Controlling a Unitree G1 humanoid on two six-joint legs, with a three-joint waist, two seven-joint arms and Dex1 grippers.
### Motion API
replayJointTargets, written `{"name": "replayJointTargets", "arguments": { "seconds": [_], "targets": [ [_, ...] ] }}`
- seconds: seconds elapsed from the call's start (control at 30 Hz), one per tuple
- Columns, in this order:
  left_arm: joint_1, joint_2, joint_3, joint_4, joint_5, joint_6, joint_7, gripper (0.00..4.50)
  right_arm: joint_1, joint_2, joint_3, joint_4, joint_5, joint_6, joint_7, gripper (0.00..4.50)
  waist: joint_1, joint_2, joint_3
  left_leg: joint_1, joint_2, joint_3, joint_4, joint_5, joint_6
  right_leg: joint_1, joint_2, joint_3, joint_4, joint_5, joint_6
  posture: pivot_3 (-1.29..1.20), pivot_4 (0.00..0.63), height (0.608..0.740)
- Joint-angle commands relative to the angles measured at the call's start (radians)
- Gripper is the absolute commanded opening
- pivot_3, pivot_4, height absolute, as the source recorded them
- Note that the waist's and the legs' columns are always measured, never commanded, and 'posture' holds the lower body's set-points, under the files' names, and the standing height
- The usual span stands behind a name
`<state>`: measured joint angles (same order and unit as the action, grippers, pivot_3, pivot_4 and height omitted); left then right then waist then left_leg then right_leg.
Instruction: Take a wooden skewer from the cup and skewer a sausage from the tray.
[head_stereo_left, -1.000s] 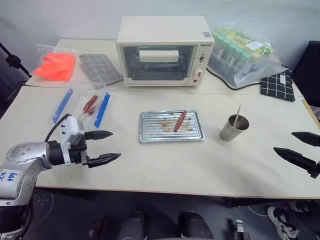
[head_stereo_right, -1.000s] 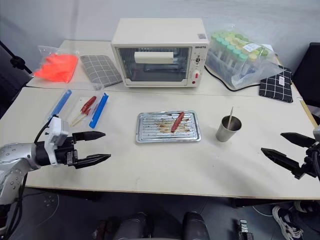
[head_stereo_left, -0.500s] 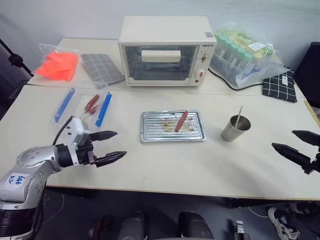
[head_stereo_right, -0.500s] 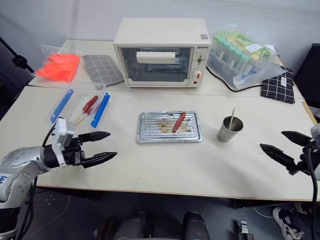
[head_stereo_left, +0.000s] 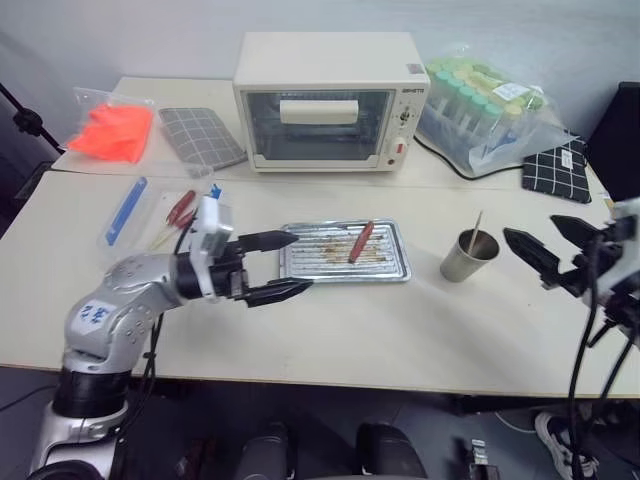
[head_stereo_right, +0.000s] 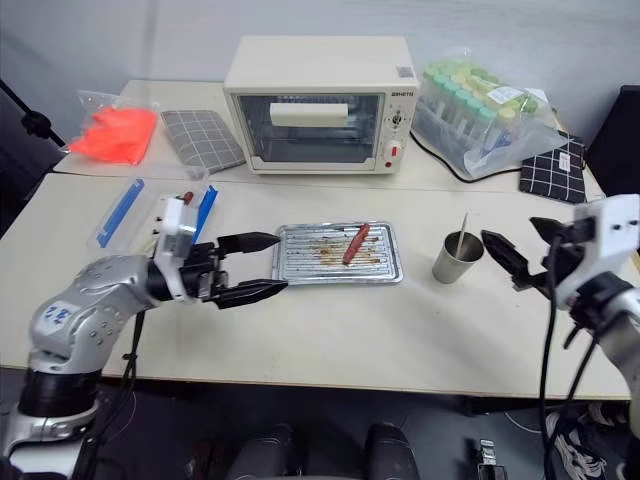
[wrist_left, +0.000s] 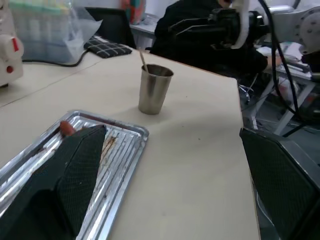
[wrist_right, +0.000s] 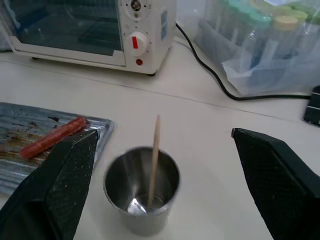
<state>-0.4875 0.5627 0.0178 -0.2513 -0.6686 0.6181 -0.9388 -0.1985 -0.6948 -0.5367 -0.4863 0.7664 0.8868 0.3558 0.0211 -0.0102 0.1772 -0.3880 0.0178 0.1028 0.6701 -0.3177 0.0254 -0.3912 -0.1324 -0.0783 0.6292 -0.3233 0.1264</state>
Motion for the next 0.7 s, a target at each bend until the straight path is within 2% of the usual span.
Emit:
{"name": "replayJointTargets", "arguments": {
  "seconds": [0.03,0.2,0.47,0.7],
  "targets": [
    [-0.051,-0.037,-0.046,0.025,0.038,-0.048,-0.007,4.5,-0.062,0.022,0.055,0.057,-0.051,-0.018,-0.063,3.81,0.0,0.0,0.0,0.0,0.0,0.0,0.0,0.0,0.0,0.0,0.0,0.0,0.0,0.0,0.0,0.0,0.15,0.74],
    [-0.09,-0.077,-0.073,0.048,0.055,-0.073,-0.017,4.5,-0.125,0.068,0.115,0.137,-0.099,-0.042,-0.097,2.2,0.0,0.0,0.0,-0.002,0.0,0.0,0.0,0.0,0.0,-0.001,0.0,-0.001,0.0,0.0,0.0,0.0,0.15,0.74],
    [-0.1,-0.111,-0.094,0.057,0.071,-0.088,-0.015,4.5,-0.152,0.12,0.172,0.214,-0.173,-0.102,-0.098,2.2,-0.001,0.0,0.0,-0.002,0.0,-0.001,0.0,0.0,0.0,-0.001,0.0,-0.001,0.0,0.0,0.0,0.0,0.15,0.74],
    [-0.102,-0.12,-0.085,0.064,0.082,-0.094,-0.012,4.5,-0.172,0.121,0.173,0.251,-0.199,-0.124,-0.085,2.2,-0.001,0.0,0.0,-0.002,0.0,-0.001,0.0,0.0,0.0,-0.001,0.0,-0.001,0.0,0.0,0.0,0.0,0.15,0.74]
  ]
}}
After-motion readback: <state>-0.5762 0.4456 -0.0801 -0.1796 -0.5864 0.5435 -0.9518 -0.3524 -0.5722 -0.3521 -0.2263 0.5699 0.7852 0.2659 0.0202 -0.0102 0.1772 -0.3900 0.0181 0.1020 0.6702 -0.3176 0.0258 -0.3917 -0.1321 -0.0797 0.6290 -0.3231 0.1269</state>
